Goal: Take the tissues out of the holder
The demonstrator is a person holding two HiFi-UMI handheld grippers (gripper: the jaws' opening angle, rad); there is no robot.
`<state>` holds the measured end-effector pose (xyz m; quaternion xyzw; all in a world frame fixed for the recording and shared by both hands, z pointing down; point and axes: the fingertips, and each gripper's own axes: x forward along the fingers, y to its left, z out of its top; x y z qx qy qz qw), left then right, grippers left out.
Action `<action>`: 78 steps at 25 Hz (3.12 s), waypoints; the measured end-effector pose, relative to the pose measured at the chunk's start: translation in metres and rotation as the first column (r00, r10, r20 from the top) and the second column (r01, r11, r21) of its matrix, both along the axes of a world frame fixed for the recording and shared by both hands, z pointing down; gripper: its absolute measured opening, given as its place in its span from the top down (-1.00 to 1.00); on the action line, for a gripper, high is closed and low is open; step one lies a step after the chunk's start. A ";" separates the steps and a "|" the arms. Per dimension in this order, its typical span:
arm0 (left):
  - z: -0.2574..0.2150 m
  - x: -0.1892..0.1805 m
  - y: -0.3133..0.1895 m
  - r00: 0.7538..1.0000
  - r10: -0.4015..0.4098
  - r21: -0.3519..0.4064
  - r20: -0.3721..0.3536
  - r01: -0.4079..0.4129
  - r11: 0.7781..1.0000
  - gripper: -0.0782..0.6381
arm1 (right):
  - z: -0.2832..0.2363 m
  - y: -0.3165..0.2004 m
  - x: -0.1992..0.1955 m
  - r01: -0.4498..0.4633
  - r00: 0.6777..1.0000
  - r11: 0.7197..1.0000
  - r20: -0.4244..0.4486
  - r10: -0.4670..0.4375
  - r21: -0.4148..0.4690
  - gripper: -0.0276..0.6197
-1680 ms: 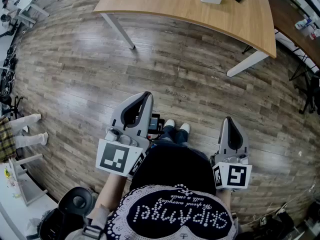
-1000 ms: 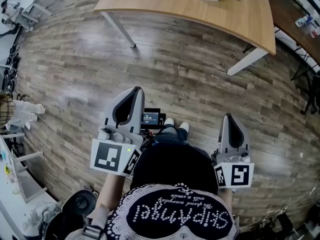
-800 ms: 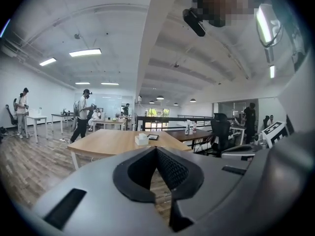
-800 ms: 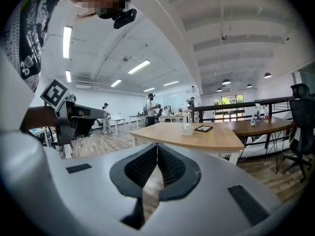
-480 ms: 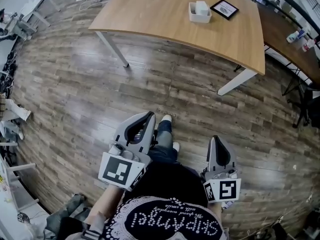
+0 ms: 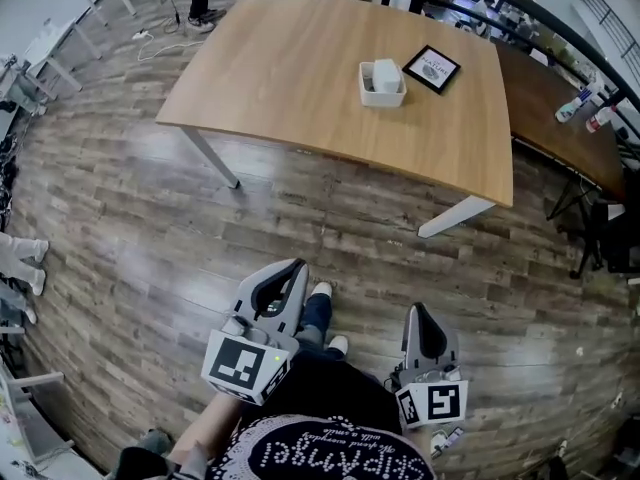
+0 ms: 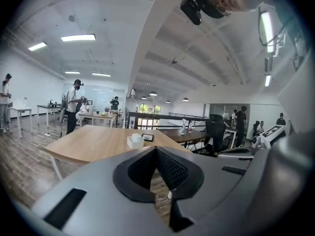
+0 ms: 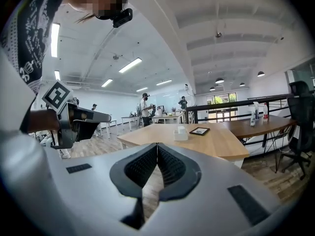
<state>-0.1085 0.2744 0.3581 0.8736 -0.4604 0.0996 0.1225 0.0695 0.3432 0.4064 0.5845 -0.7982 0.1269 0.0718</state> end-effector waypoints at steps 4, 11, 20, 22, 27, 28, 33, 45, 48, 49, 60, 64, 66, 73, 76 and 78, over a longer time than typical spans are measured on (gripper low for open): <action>-0.003 -0.012 -0.025 1.000 0.008 -0.010 0.005 -0.008 1.000 0.77 | -0.006 -0.029 -0.007 -0.012 1.000 1.000 -0.008 0.012 0.005 0.88; 0.002 -0.025 -0.062 0.999 0.032 -0.033 0.041 -0.030 0.999 0.77 | -0.005 -0.065 -0.030 -0.016 0.999 1.000 -0.049 0.017 0.005 0.88; 0.022 0.008 -0.074 0.979 0.181 -0.095 0.089 -0.173 0.980 0.77 | 0.001 -0.076 -0.033 -0.062 0.997 0.998 -0.047 0.061 -0.016 0.88; 0.025 0.015 -0.077 0.979 0.188 -0.104 0.073 -0.180 0.978 0.77 | 0.004 -0.076 -0.030 -0.066 0.997 0.998 -0.043 0.064 -0.026 0.88; 0.038 0.031 -0.077 0.975 0.208 -0.161 0.074 -0.194 0.968 0.77 | 0.005 -0.080 -0.020 -0.072 0.997 0.997 -0.014 0.072 -0.040 0.88; 0.041 0.033 -0.078 0.976 0.205 -0.170 0.074 -0.190 0.967 0.77 | 0.006 -0.083 -0.019 -0.063 0.998 0.997 -0.010 0.063 -0.043 0.88; 0.035 0.042 -0.093 0.989 0.138 -0.172 0.048 -0.128 0.977 0.77 | 0.000 -0.109 -0.006 -0.015 1.000 0.999 0.015 0.016 -0.036 0.88; 0.024 0.056 -0.118 1.000 -0.023 -0.161 0.007 0.024 0.987 0.77 | 0.003 -0.154 0.016 0.119 0.993 0.992 0.017 -0.118 -0.033 0.88; 0.027 0.060 -0.123 0.999 -0.040 -0.161 0.012 0.041 0.986 0.77 | 0.005 -0.157 0.025 0.119 0.993 0.992 0.020 -0.118 -0.031 0.88; 0.028 0.060 -0.125 0.999 -0.045 -0.161 0.013 0.046 0.986 0.77 | 0.005 -0.156 0.030 0.113 0.993 0.993 0.022 -0.113 -0.033 0.88; 0.025 0.045 -0.153 0.992 -0.114 -0.138 0.056 0.120 0.983 0.77 | 0.005 -0.157 0.072 0.046 0.999 0.998 -0.001 -0.047 -0.049 0.88; 0.029 0.050 -0.154 0.993 -0.098 -0.161 0.060 0.107 0.981 0.77 | 0.005 -0.153 0.080 0.015 1.000 0.998 0.003 -0.014 -0.065 0.88; 0.029 0.051 -0.160 0.994 -0.096 -0.162 0.057 0.104 0.981 0.77 | 0.006 -0.157 0.083 0.000 1.000 0.998 0.013 0.001 -0.068 0.89; 0.038 0.047 -0.187 0.993 -0.104 -0.186 0.055 0.113 0.976 0.77 | 0.015 -0.180 0.085 -0.013 1.000 0.995 0.014 0.014 -0.103 0.88; 0.041 0.039 -0.204 0.991 -0.118 -0.195 0.056 0.127 0.973 0.77 | 0.018 -0.196 0.081 -0.014 1.000 0.993 0.019 0.017 -0.116 0.88; 0.044 0.032 -0.216 0.990 -0.127 -0.205 0.055 0.136 0.969 0.77 | 0.018 -0.207 0.079 -0.021 1.000 0.992 0.017 0.023 -0.123 0.88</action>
